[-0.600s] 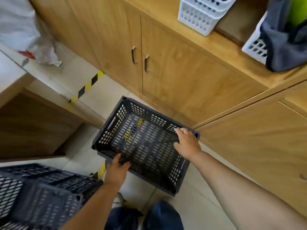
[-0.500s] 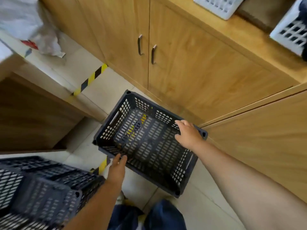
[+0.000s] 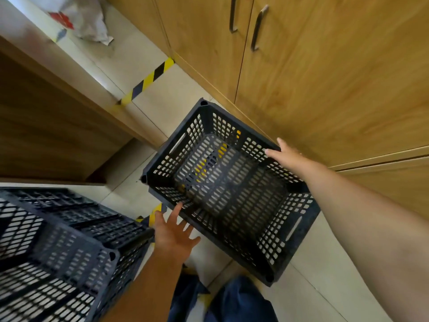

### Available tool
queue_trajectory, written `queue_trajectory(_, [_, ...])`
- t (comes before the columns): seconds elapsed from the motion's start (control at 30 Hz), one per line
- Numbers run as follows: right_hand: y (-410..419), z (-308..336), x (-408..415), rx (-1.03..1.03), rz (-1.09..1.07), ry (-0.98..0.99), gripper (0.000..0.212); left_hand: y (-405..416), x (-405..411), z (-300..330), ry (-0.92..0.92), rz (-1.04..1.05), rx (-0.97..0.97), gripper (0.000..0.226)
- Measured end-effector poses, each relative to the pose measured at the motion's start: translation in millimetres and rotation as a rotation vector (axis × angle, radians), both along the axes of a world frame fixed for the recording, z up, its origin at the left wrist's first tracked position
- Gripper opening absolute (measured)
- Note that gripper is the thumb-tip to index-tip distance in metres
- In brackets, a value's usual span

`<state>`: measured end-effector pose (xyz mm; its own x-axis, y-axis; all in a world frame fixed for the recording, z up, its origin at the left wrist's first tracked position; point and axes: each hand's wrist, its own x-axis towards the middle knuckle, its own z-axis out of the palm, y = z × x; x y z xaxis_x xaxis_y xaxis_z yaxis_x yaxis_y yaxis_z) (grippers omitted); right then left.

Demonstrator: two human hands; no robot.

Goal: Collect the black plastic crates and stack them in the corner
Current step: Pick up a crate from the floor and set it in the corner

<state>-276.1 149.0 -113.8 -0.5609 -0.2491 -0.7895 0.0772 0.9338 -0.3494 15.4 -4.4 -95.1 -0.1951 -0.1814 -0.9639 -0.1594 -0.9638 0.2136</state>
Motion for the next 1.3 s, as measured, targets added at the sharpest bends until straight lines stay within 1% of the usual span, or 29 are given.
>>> queue_trajectory(0.07, [0,-2,-1,-0.057,-0.192,-0.075,0.092,0,2,-3,-0.003,0.030,-0.008,0.068])
queue_trajectory(0.1, [0,0,-1,-0.094,-0.269,-0.110,0.091,0,2,-4,-0.006,0.029,-0.011,0.068])
queue_trajectory(0.17, [2,5,0,-0.168,-0.397,-0.186,0.080,0,2,-5,-0.035,0.011,-0.020,0.065])
queue_trajectory(0.23, [11,9,1,-0.216,-0.462,-0.215,0.078,0,1,-2,-0.080,-0.032,-0.034,0.060])
queue_trajectory(0.33, [32,20,13,-0.231,-0.629,-0.258,0.088,0,4,10,-0.136,-0.088,-0.084,0.053])
queue_trajectory(0.4, [50,31,26,-0.247,-0.743,-0.311,0.093,-3,8,22,-0.140,-0.093,-0.097,0.050])
queue_trajectory(0.5, [74,62,48,-0.286,-0.804,-0.396,0.092,-13,14,43,-0.094,-0.070,-0.080,0.052])
queue_trajectory(0.6, [100,99,74,-0.267,-0.820,-0.419,0.090,-23,17,72,-0.069,-0.086,-0.079,0.052])
queue_trajectory(0.7, [124,133,104,-0.273,-0.875,-0.451,0.093,-31,14,107,-0.054,-0.203,-0.096,0.052])
queue_trajectory(0.8, [142,169,138,-0.271,-0.961,-0.455,0.091,-38,10,144,-0.046,-0.326,-0.083,0.054])
queue_trajectory(1.0, [177,246,221,-0.309,-1.200,-0.349,0.084,-42,3,215,0.037,-0.569,-0.017,0.074])
queue_trajectory(1.1, [193,280,268,-0.332,-1.337,-0.275,0.082,-33,2,251,0.080,-0.707,0.006,0.077])
queue_trajectory(1.2, [207,313,317,-0.358,-1.465,-0.205,0.081,-20,0,279,0.146,-0.863,0.034,0.093])
queue_trajectory(1.3, [226,348,367,-0.405,-1.597,-0.178,0.079,6,0,310,0.170,-1.022,0.046,0.095])
